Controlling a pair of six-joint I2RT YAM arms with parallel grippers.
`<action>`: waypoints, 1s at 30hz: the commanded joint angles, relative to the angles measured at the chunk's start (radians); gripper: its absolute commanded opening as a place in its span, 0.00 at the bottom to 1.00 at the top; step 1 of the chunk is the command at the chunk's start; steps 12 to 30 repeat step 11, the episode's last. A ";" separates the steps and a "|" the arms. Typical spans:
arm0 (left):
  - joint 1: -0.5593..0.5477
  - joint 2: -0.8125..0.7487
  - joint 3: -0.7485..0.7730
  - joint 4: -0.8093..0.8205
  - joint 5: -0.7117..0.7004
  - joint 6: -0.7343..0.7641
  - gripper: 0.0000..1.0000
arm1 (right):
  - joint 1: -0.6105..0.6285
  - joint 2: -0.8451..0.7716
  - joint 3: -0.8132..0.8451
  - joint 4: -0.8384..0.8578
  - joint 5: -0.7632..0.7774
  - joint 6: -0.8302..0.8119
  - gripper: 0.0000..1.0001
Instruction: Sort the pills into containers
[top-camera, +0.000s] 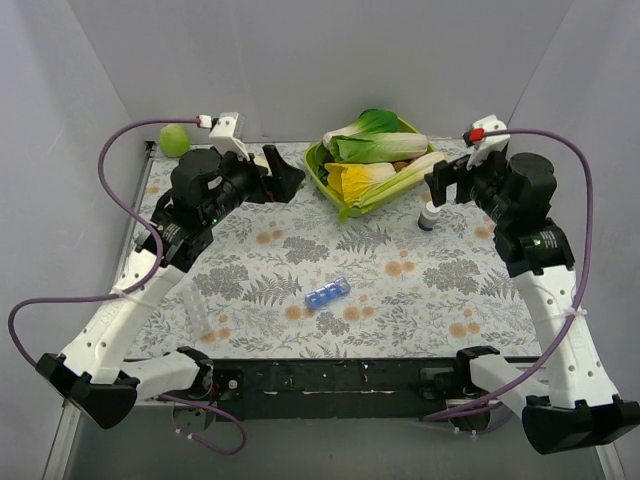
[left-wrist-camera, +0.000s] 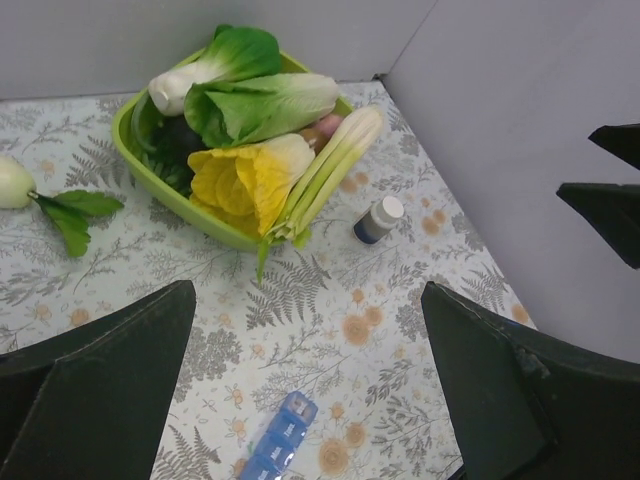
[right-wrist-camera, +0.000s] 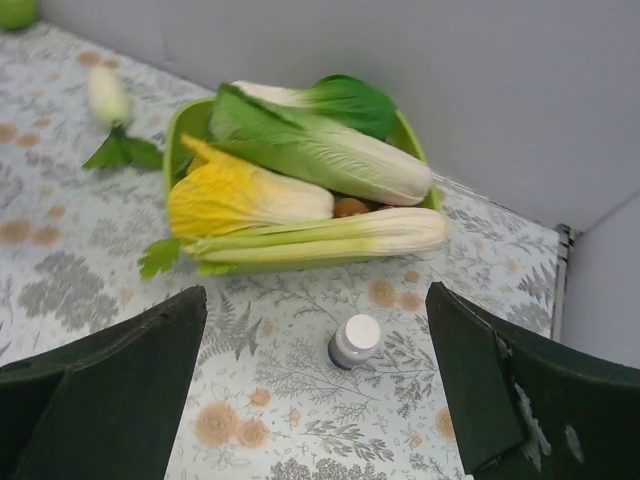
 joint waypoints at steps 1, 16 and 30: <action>-0.003 0.018 0.097 -0.151 -0.047 0.027 0.98 | -0.001 0.064 0.129 -0.126 0.380 0.207 0.98; -0.003 0.003 0.067 -0.121 -0.015 0.056 0.98 | -0.001 -0.014 0.083 -0.151 0.461 0.149 0.98; -0.003 0.003 0.067 -0.121 -0.015 0.056 0.98 | -0.001 -0.014 0.083 -0.151 0.461 0.149 0.98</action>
